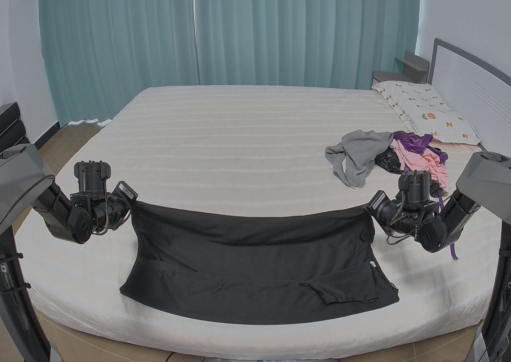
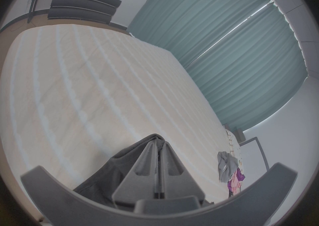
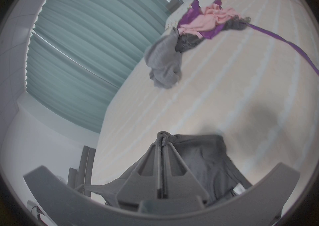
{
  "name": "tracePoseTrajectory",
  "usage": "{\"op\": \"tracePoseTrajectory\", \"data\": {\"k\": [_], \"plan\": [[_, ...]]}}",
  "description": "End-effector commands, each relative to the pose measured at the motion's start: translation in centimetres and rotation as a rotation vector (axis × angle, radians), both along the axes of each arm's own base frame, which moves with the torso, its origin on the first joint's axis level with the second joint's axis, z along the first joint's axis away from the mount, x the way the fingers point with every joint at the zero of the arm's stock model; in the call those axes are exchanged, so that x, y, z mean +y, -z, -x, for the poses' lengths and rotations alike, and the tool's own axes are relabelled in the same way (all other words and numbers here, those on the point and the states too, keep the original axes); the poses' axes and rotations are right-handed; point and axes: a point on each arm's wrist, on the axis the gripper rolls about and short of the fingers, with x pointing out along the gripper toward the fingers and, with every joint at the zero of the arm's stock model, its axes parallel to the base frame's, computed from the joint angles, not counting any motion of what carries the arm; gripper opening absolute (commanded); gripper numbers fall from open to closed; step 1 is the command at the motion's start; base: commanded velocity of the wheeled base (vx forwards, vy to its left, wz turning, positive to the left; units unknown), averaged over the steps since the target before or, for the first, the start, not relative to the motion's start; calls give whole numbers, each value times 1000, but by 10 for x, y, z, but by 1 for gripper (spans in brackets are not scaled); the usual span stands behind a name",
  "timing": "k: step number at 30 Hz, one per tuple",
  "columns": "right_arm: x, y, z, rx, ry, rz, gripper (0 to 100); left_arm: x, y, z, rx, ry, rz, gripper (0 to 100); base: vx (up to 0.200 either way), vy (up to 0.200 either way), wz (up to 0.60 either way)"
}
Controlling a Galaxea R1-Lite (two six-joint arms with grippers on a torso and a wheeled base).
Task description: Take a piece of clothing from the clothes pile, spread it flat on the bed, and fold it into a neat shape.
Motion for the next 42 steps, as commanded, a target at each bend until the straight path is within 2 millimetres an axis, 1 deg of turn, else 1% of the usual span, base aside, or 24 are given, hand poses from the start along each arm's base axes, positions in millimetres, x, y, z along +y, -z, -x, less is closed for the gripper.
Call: {"op": "tracePoseTrajectory", "data": {"k": [1, 5, 9, 11, 18, 22, 23, 24, 26, 29, 31, 37, 42], "plan": [[-1, 0, -24, -54, 28, -4, 0, -1, 4, -19, -32, 4, 3, 0, 0, 0, 0], [-1, 0, -24, -52, 29, -1, 0, -1, 6, -20, -36, 7, 5, 0, 0, 0, 0], [-2, 2, -20, -38, 29, 1, 0, 4, 7, -20, -75, -17, 33, 0, 0, 0, 0], [-3, 4, -16, -26, 29, 4, 0, 6, 12, -17, -55, -20, 32, 0, 0, 0, 0], [-6, 8, 2, 22, 17, 11, 0, 5, 26, -1, 19, 32, 32, 0, 0, 0, 0], [-8, 8, 17, 51, -2, 20, 0, 6, 33, 10, 58, 76, -17, 0, 0, 0, 0], [-8, 8, 18, 53, -5, 20, 0, 6, 34, 10, 61, 79, -22, 0, 0, 0, 0], [-9, 8, 25, 68, -22, 24, 0, 6, 36, 15, 75, 92, -39, 0, 0, 0, 0], [-11, 9, 33, 84, -41, 30, 0, 5, 39, 21, 92, 100, -49, 0, 0, 0, 0], [-12, 13, 42, 111, -63, 43, 0, 6, 40, 25, 104, 102, -51, 0, 0, 0, 0], [-13, 19, 51, 146, -83, 64, 0, 9, 41, 30, 118, 103, -45, 0, 0, 0, 0], [-14, 31, 63, 196, -113, 108, 0, 14, 43, 43, 145, 126, -12, 0, 0, 0, 0], [-14, 34, 69, 220, -124, 118, 0, 15, 50, 50, 178, 142, 9, 0, 0, 0, 0]]}}
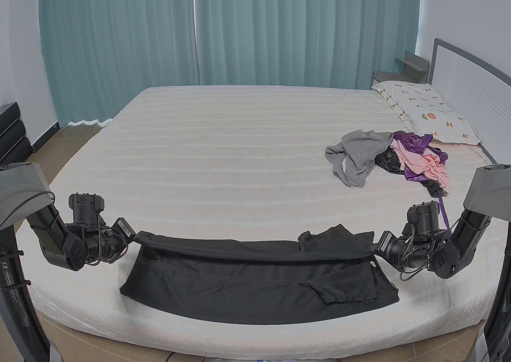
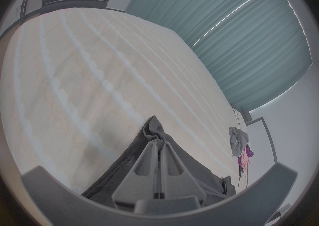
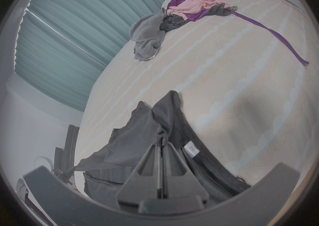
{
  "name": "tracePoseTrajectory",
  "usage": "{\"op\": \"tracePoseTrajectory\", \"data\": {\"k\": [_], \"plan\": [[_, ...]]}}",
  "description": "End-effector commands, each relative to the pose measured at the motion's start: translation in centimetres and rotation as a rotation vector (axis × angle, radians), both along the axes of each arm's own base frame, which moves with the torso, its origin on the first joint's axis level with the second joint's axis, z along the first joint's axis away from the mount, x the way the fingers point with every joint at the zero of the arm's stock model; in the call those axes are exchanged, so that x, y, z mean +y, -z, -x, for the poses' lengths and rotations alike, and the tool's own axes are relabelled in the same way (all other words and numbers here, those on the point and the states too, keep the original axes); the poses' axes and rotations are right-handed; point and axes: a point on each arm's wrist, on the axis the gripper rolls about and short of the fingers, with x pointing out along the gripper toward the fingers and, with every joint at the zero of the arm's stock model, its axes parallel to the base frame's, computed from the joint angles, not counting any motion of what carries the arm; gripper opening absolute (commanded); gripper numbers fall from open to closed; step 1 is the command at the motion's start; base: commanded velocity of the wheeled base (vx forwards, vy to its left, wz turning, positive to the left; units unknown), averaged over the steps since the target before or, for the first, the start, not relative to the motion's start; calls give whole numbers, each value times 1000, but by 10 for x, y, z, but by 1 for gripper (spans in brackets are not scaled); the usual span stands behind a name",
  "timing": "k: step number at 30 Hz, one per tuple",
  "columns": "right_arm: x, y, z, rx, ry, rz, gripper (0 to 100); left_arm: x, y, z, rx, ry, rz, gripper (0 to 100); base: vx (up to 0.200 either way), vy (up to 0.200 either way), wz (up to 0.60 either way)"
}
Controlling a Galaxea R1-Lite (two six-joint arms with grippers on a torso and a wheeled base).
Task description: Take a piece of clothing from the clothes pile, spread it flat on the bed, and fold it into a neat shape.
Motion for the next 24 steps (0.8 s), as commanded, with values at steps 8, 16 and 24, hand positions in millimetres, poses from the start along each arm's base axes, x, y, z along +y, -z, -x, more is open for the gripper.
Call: {"op": "tracePoseTrajectory", "data": {"k": [8, 16, 24], "plan": [[1, 6, 14, 40, -36, 34, 0, 0, 13, 18, 76, 22, 26, 0, 0, 0, 0], [-1, 14, 19, 74, -49, 57, 0, 0, 17, 25, 104, 29, 18, 0, 0, 0, 0], [1, 20, 20, 90, -68, 69, 0, 0, 19, 29, 119, 45, 3, 0, 0, 0, 0]]}}
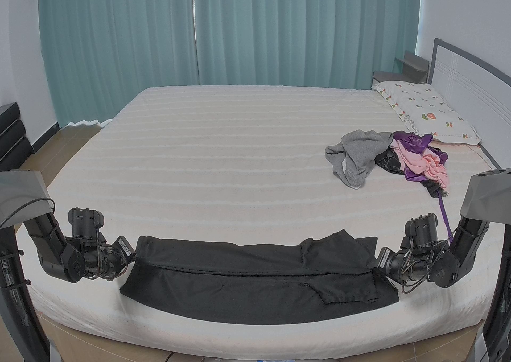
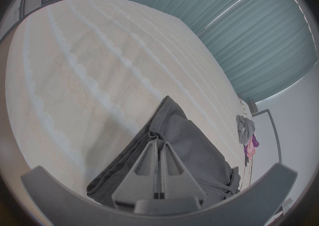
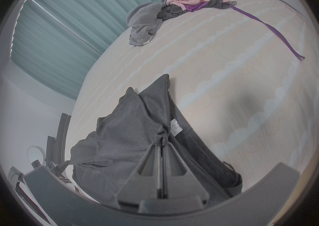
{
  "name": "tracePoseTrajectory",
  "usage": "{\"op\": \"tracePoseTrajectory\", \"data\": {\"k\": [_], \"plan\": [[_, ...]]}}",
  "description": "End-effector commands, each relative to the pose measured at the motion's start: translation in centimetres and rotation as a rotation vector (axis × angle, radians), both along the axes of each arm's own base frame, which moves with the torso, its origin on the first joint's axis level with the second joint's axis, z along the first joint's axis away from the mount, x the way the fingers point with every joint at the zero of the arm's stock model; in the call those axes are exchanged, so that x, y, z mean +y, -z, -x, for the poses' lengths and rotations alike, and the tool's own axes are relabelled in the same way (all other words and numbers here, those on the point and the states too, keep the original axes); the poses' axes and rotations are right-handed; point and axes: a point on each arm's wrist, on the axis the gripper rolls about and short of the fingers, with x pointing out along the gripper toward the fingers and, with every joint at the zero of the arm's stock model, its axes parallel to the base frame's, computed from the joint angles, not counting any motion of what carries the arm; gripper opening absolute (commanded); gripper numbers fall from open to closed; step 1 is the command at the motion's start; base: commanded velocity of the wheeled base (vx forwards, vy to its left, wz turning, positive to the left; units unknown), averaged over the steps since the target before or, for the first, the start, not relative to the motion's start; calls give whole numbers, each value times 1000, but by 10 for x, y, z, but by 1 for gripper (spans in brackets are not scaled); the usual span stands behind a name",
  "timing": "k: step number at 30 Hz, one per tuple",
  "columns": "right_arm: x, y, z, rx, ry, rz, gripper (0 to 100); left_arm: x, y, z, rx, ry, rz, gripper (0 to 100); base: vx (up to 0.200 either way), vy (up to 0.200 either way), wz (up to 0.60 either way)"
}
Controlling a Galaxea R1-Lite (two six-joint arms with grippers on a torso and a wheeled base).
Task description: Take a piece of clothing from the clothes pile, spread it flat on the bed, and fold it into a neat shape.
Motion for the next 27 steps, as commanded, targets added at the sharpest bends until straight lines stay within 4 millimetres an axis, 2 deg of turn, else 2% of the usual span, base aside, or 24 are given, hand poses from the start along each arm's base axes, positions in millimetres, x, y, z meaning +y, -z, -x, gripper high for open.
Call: {"op": "tracePoseTrajectory", "data": {"k": [1, 3, 4, 5, 13, 15, 17, 21, 27], "plan": [[1, 4, 0, 12, -4, 2, 0, 0, 2, 1, 8, 0, 0, 0, 0, 0, 0], [1, 4, 1, 13, -6, 2, 0, 0, 2, 2, 14, 1, 1, 0, 0, 0, 0], [1, 4, 1, 13, -7, 2, 100, -1, 2, 2, 16, 3, 1, 0, 0, 0, 0], [2, 4, 1, 12, -9, 2, 100, -1, 3, 3, 20, 4, 1, 100, 0, 0, 0], [-1, -12, -4, -47, 8, -16, 100, -2, 0, 5, 16, 4, 1, 100, 0, 0, 0], [-5, -24, -8, -90, 25, -26, 100, 1, -5, 0, -13, -3, 0, 100, 0, 0, 0], [-11, -34, -16, -132, 46, -34, 100, 4, -12, -9, -54, -14, -1, 100, 0, 0, 0], [-19, -40, -33, -174, 58, -63, 100, 7, -19, -30, -109, -25, 2, 100, 0, 0, 0], [-25, -22, -57, -158, 51, -108, 100, 3, -3, -68, -89, -10, 1, 100, 0, 0, 0]]}}
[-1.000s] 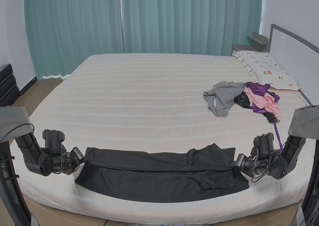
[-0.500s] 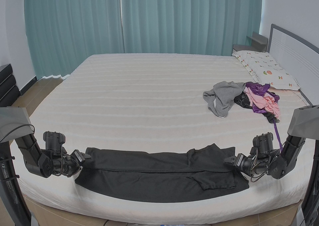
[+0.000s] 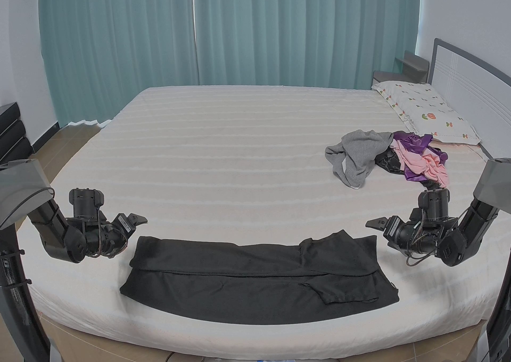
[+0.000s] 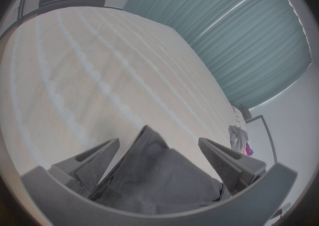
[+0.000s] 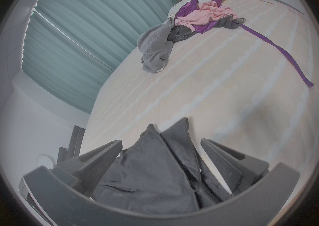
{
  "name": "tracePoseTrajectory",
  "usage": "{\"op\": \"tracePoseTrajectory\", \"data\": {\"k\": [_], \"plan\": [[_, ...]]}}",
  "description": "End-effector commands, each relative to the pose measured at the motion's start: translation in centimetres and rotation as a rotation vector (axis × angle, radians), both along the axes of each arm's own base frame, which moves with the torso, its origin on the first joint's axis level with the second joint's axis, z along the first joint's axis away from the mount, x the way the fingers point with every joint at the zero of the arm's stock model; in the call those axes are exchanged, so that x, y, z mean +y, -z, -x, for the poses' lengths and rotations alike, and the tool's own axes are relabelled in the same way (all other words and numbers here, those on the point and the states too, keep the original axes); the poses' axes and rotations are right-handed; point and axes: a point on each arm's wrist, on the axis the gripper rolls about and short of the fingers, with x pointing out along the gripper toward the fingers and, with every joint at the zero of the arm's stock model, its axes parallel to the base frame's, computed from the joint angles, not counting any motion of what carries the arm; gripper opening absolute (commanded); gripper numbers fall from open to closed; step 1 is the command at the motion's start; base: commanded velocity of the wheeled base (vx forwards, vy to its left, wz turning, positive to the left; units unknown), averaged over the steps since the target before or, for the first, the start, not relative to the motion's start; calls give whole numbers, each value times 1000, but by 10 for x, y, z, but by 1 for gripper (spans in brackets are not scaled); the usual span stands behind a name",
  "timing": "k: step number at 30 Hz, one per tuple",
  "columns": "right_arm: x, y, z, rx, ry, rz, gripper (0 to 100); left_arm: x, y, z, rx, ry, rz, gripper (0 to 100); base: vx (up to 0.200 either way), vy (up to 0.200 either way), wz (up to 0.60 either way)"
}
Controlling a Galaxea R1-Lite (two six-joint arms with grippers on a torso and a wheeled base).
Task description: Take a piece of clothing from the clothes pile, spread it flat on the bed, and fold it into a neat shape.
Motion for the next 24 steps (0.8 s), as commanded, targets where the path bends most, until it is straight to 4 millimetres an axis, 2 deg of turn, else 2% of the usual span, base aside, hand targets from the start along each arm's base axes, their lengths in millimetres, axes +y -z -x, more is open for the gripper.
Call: {"op": "tracePoseTrajectory", "data": {"k": [1, 7, 9, 16, 17, 24], "plan": [[-6, 17, -25, 4, 17, -36, 100, -2, 19, -34, 29, 3, -5, 100, 0, 0, 0], [-5, 25, -28, 32, 37, -82, 100, -1, 24, -38, 58, 7, -7, 100, 0, 0, 0], [-11, 33, -32, 44, 50, -90, 100, -1, 27, -39, 56, 10, -17, 100, 0, 0, 0], [-11, 32, -30, 46, 48, -94, 100, -2, 26, -42, 47, 12, -19, 100, 0, 0, 0], [-10, 33, -31, 48, 48, -92, 100, -6, 29, -39, 61, 23, -22, 0, 0, 0, 0], [-9, 35, -31, 52, 44, -91, 100, -5, 31, -40, 67, -29, -61, 0, 0, 0, 0]]}}
